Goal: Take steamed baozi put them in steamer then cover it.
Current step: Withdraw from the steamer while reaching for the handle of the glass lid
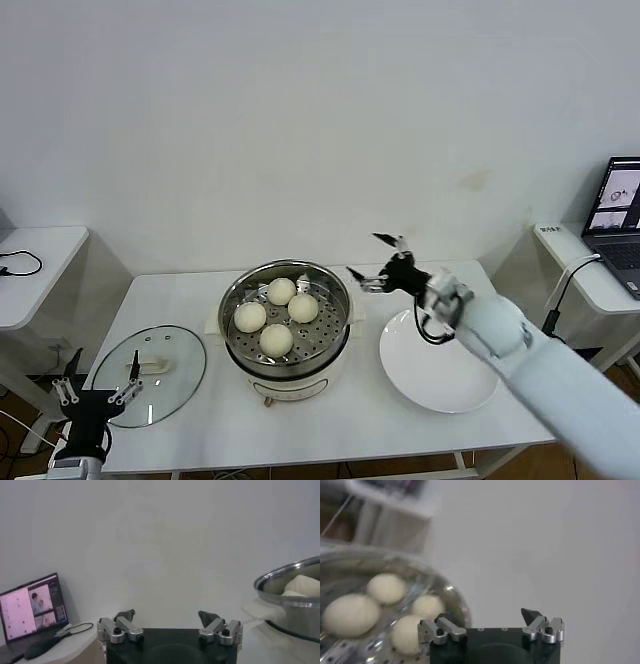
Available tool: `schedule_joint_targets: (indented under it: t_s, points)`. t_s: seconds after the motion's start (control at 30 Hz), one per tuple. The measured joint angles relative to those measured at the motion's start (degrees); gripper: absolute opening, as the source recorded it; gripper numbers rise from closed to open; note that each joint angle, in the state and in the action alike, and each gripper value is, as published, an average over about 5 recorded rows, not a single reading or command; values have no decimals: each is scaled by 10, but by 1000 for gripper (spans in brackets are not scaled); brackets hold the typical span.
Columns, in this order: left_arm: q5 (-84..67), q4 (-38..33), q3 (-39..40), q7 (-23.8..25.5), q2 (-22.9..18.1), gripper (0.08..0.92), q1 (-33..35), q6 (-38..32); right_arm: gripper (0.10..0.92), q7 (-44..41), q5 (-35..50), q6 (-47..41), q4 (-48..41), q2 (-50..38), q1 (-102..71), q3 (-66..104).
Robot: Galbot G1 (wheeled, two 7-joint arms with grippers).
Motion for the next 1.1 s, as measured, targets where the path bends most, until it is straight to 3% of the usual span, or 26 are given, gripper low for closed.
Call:
schedule_joint_targets:
  t_s: [0.47,0.83,1.1]
  points:
    - [294,117,-24,-32,68,823,-43,-47,823,-30,-26,95,40,169,-346,389]
    - [552,248,-8,-50,116,823,-86,-68,823,-22,-52,124,69,271,-469,485]
    - [630,289,7,-50,127,823,-111,-76,823,-17,-63,130,77,315,-504,512]
